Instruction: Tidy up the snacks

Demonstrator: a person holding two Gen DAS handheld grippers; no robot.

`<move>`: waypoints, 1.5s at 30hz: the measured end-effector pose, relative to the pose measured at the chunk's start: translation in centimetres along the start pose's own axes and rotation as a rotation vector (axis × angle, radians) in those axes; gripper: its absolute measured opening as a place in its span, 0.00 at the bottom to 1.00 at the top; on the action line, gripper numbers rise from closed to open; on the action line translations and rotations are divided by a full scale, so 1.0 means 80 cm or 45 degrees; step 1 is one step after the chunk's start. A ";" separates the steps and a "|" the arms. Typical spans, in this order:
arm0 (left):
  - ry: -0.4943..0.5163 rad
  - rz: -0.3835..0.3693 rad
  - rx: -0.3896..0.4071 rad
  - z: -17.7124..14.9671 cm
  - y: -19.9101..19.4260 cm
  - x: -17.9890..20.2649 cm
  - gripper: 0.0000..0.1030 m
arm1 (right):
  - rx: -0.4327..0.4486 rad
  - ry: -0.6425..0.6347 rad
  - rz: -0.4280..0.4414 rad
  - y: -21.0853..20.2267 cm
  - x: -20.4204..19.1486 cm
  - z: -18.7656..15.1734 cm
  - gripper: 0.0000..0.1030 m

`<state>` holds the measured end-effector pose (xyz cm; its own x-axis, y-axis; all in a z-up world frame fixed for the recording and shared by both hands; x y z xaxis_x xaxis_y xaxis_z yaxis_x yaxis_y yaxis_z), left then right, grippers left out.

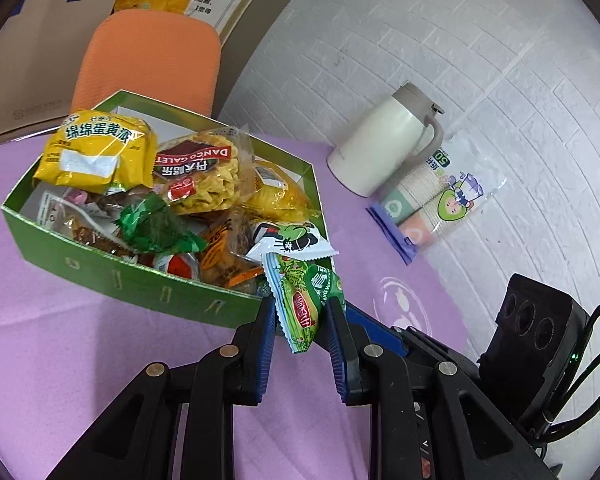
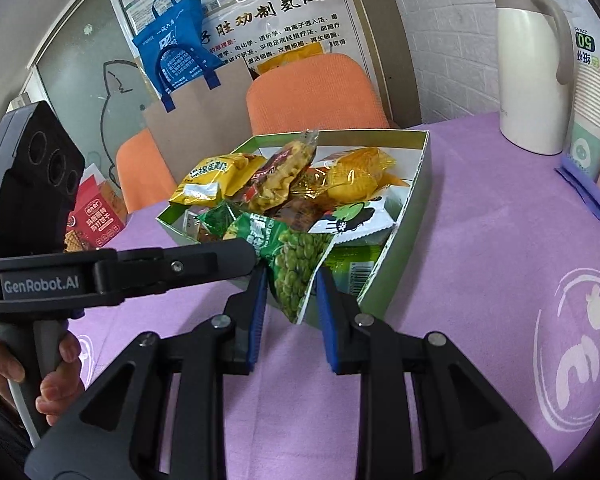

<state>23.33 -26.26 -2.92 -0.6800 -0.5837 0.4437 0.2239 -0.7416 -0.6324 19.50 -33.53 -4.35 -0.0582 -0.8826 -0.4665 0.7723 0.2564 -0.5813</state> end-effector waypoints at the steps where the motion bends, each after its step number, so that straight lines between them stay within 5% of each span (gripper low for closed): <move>1: 0.003 -0.003 -0.006 0.002 0.006 -0.001 0.24 | -0.001 0.002 0.003 0.001 0.003 0.001 0.27; 15: -0.049 0.074 -0.052 0.026 0.061 -0.047 0.23 | -0.026 -0.084 -0.094 0.042 0.015 0.020 0.27; 17: -0.035 0.078 -0.050 0.024 0.059 -0.047 0.23 | -0.018 -0.127 -0.101 0.038 0.011 0.016 0.34; 20: 0.015 0.114 -0.031 0.021 0.050 -0.041 0.25 | 0.054 -0.189 -0.166 0.018 0.010 0.013 0.59; 22: 0.006 0.117 0.002 0.021 0.039 -0.036 0.38 | 0.093 -0.195 -0.146 0.002 0.007 0.011 0.82; 24: -0.038 0.109 0.086 0.020 0.015 -0.035 0.80 | 0.113 -0.179 -0.134 -0.012 0.006 0.009 0.97; 25: -0.067 0.117 0.132 0.021 0.003 -0.035 0.88 | 0.123 -0.173 -0.133 -0.020 0.006 0.007 1.00; 28: -0.130 0.197 0.205 0.012 -0.032 -0.037 0.99 | 0.113 -0.182 -0.139 -0.037 0.002 -0.005 1.00; 45: -0.089 0.651 0.213 -0.135 -0.127 -0.017 1.00 | 0.069 -0.234 -0.241 -0.117 -0.012 -0.092 1.00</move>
<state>14.40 -14.36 -3.96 -0.4083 -0.9004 0.1504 0.6260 -0.3961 -0.6717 7.69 -32.18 -3.37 -0.0928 -0.9707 -0.2216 0.7915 0.0631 -0.6079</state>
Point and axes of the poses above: each gripper's, at about its wrist camera, not at the fingertips, and y roughly the way its jaws point, x to its right, z to its top, the point moved 9 cm from there along y, roughly the way its jaws point, and after that the axes turned 9 degrees about y, right-handed, at the moved point
